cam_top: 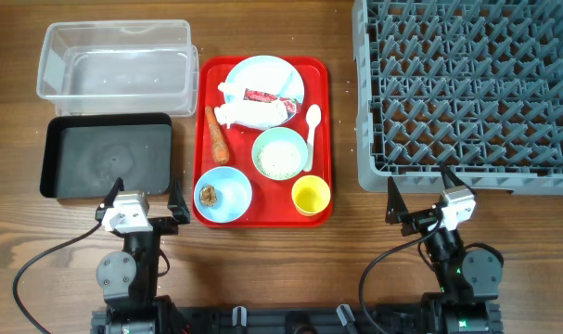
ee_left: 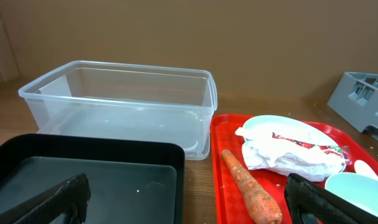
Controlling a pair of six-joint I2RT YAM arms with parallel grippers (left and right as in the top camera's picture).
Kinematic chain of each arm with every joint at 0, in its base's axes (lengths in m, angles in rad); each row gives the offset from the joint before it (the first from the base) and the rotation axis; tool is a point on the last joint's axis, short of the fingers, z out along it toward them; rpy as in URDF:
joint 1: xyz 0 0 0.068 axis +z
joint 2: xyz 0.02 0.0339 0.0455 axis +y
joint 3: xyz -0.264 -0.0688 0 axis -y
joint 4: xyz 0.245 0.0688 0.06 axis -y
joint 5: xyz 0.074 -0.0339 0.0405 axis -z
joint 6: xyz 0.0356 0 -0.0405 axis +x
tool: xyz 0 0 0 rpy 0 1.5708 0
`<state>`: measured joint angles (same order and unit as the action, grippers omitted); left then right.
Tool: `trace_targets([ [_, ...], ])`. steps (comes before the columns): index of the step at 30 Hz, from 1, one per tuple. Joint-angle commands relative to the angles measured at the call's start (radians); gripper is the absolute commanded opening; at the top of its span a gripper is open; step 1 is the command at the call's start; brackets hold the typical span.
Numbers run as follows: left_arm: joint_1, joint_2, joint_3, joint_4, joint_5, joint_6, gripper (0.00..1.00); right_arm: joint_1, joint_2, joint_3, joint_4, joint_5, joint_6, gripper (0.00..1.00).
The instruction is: Sort waste into correct bins and load items into the dishwasher rack
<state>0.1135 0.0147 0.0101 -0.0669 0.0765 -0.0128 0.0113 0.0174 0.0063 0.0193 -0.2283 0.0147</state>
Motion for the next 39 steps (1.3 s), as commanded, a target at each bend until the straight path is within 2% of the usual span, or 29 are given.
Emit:
trace_targets([
  [1,0.007,-0.008,-0.005,-0.005,-0.006,-0.01,1.0,-0.003,-0.008,-0.001,0.002,-0.009,0.014,1.0],
  [17,0.007,-0.008,-0.005,-0.004,-0.006,-0.01,1.0,-0.003,-0.007,-0.001,0.002,-0.008,0.014,1.0],
  [21,0.007,-0.008,-0.005,0.0,0.005,-0.011,1.0,-0.003,-0.007,-0.001,0.011,0.045,0.011,1.0],
  [22,0.007,-0.008,-0.005,0.014,0.051,-0.012,1.0,-0.003,-0.007,-0.001,0.06,0.097,0.012,1.0],
  [25,0.007,-0.008,-0.005,0.037,0.053,-0.063,1.0,-0.003,-0.007,-0.001,0.162,0.18,0.012,1.0],
  [30,0.008,-0.003,0.07,0.071,0.023,-0.062,1.0,-0.003,-0.007,-0.001,0.306,0.206,0.012,1.0],
  [33,0.007,0.1,0.217,0.047,0.001,-0.047,1.0,-0.003,0.003,-0.001,0.401,0.203,0.013,1.0],
  [35,0.007,0.24,0.338,0.03,0.001,-0.042,1.0,-0.003,0.034,0.019,0.46,0.176,0.012,1.0],
  [37,0.007,0.425,0.488,0.015,0.005,-0.039,1.0,-0.003,0.103,0.09,0.478,0.145,0.011,1.0],
  [38,0.006,0.613,0.657,-0.058,0.068,0.022,1.0,-0.003,0.205,0.197,0.476,0.079,0.011,1.0],
  [39,0.006,0.687,0.734,-0.106,0.085,0.041,1.0,-0.003,0.26,0.254,0.469,0.046,0.011,1.0],
])
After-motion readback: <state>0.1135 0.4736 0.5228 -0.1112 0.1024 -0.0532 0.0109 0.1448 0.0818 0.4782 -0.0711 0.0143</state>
